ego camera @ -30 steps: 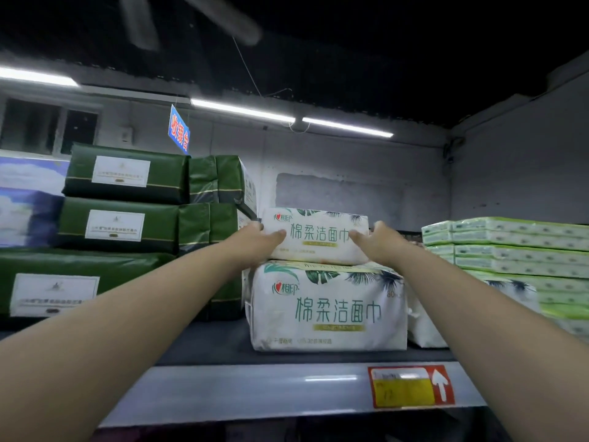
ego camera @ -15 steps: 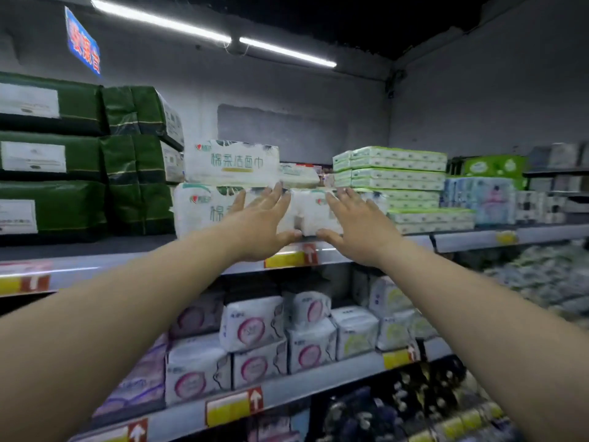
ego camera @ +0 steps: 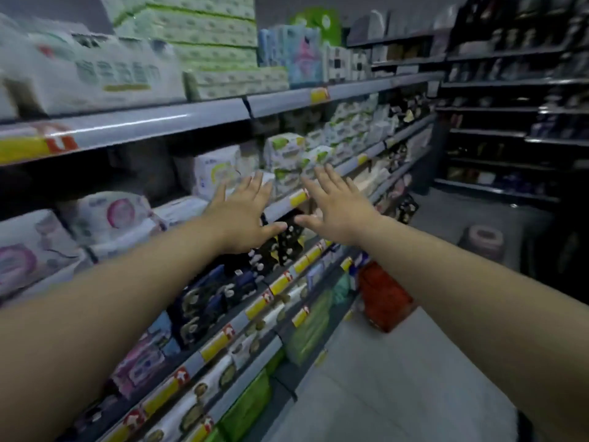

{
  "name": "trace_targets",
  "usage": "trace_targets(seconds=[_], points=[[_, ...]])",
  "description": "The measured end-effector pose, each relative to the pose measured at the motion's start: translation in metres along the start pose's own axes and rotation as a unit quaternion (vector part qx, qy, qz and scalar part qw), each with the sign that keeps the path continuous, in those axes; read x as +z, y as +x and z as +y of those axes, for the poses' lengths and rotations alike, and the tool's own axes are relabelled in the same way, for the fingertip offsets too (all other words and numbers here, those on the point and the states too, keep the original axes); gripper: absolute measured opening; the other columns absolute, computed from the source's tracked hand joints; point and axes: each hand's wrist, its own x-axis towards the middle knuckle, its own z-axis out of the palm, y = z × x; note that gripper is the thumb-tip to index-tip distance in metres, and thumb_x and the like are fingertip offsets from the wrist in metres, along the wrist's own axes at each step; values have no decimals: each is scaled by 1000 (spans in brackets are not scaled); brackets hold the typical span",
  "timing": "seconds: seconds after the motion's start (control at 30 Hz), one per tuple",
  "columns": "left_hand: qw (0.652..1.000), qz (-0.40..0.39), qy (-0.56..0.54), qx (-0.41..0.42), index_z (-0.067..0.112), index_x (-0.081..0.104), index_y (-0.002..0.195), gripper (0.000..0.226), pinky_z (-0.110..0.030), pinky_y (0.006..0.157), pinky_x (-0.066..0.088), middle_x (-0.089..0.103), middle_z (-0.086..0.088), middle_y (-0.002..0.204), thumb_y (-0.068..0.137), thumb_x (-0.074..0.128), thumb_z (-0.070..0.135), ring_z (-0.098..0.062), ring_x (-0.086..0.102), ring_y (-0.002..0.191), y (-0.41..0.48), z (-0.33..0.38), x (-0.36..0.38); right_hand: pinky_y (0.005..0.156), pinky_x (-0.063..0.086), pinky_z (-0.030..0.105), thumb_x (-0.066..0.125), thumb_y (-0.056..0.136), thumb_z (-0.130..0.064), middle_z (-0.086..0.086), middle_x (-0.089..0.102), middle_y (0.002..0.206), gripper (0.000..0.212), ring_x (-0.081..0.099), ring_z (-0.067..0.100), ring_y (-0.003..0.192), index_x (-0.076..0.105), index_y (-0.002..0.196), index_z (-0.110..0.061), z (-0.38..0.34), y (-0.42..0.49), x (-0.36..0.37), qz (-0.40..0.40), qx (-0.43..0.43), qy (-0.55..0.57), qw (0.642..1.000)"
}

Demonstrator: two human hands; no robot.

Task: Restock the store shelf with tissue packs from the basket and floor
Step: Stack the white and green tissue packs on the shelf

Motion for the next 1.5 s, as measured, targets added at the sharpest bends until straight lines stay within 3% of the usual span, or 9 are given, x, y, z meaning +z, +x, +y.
trace_targets(seconds=[0.23, 0.43, 0.63, 0.87, 1.0, 1.1, 1.23, 1.4, 1.5], points=[[984, -108, -3, 143, 24, -21, 152, 92, -51, 117, -7, -27, -1, 158, 89, 26, 74, -19, -19, 147, 76, 113, 114, 120, 0, 44, 35, 92, -68, 8, -10, 163, 86, -12, 22, 150, -1, 156, -24, 91, -72, 122, -65, 153, 51, 985], [943, -196, 2, 270, 24, -16, 153, 92, -49, 117, -7, -26, -2, 159, 89, 29, 73, -20, -18, 148, 101, 207, 235, 120, -1, 46, 30, 92, -69, 9, -15, 162, 87, -15, 24, 149, -7, 155, -22, 141, -162, 236, -162, 310, 82, 933], [886, -252, 28, 387, 24, -18, 152, 88, -48, 117, -10, -28, -5, 158, 92, 27, 70, -20, -21, 147, 86, 295, 349, 120, -4, 43, 26, 93, -68, 9, -18, 161, 86, -18, 22, 148, -12, 154, -23, 145, -274, 343, -199, 463, 135, 853], [777, -345, 90, 519, 22, -24, 150, 87, -48, 117, -11, -31, -7, 156, 92, 19, 70, -22, -22, 147, -8, 402, 483, 119, -5, 41, 25, 93, -68, 8, -18, 161, 86, -20, 21, 148, -13, 154, -22, 70, -450, 462, -267, 610, 217, 714], [734, -369, 104, 561, 21, -23, 150, 86, -48, 118, -10, -30, -7, 157, 93, 19, 69, -22, -22, 147, -73, 450, 547, 119, -2, 42, 27, 93, -67, 9, -13, 162, 86, -16, 21, 149, -11, 155, -21, 29, -532, 517, -274, 671, 252, 642], [712, -393, 97, 574, 21, -22, 151, 85, -47, 117, -10, -30, -6, 157, 93, 21, 68, -21, -22, 147, -127, 479, 604, 120, 0, 42, 28, 93, -66, 9, -12, 162, 85, -14, 22, 149, -9, 155, -21, -3, -583, 570, -278, 699, 277, 598], [708, -441, 76, 547, 22, -17, 152, 86, -47, 118, -6, -25, -5, 159, 93, 26, 67, -21, -18, 148, -193, 507, 701, 120, 8, 45, 35, 93, -64, 12, 0, 163, 85, -3, 26, 150, 0, 156, -19, -39, -636, 655, -258, 737, 294, 551], [732, -559, 8, 389, 19, -12, 154, 88, -45, 118, 2, -17, -7, 161, 93, 34, 64, -23, -10, 149, -261, 534, 812, 118, 18, 48, 43, 92, -62, 14, 16, 160, 84, 14, 31, 147, 13, 155, -15, -80, -693, 762, -237, 774, 320, 493], [731, -615, -67, 289, 16, -9, 154, 88, -38, 119, 9, -8, -7, 163, 95, 40, 58, -23, 1, 150, -287, 547, 861, 113, 29, 47, 53, 90, -57, 17, 30, 152, 84, 29, 35, 140, 20, 151, -10, -96, -716, 811, -181, 831, 337, 403]])
